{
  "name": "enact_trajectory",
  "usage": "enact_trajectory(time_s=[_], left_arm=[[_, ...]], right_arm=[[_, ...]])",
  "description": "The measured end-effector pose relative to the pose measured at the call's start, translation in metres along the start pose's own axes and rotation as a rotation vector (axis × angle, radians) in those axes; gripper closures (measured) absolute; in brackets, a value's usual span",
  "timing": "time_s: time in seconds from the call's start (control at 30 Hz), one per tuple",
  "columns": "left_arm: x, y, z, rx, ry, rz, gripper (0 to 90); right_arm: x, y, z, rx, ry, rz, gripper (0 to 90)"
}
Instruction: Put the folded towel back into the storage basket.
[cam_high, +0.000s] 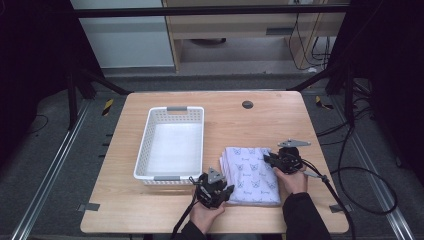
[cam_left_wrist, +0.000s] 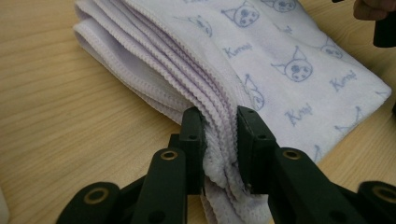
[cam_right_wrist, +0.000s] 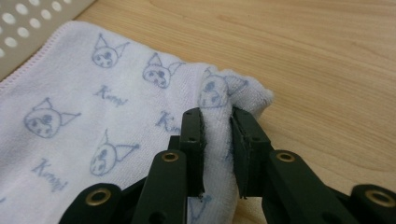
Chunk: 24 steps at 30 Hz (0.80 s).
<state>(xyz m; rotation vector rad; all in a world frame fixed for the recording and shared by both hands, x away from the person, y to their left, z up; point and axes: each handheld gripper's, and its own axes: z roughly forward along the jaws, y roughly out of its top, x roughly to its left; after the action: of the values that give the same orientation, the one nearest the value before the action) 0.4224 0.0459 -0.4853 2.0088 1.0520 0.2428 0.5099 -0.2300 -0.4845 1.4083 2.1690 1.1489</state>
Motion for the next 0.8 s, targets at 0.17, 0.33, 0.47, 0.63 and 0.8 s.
enact_trajectory(time_s=[0.17, 0.33, 0.47, 0.63, 0.8], left_arm=[[-0.003, 0.004, -0.005, -0.008, 0.009, 0.027, 72.9], [-0.004, 0.011, -0.014, -0.05, -0.034, 0.059, 72.9], [-0.004, 0.016, -0.023, -0.037, 0.012, 0.066, 72.9], [-0.006, 0.024, -0.035, -0.051, 0.015, 0.089, 72.9], [-0.006, 0.029, -0.042, -0.055, 0.015, 0.102, 72.9]], right_arm=[[0.002, 0.003, -0.007, -0.015, 0.005, -0.006, 76.4], [0.007, 0.01, -0.021, -0.053, 0.004, -0.033, 76.4], [0.012, 0.015, -0.031, -0.086, 0.001, -0.038, 76.4], [0.017, 0.021, -0.041, -0.117, -0.006, -0.047, 76.4], [0.022, 0.026, -0.049, -0.135, -0.01, -0.059, 76.4]])
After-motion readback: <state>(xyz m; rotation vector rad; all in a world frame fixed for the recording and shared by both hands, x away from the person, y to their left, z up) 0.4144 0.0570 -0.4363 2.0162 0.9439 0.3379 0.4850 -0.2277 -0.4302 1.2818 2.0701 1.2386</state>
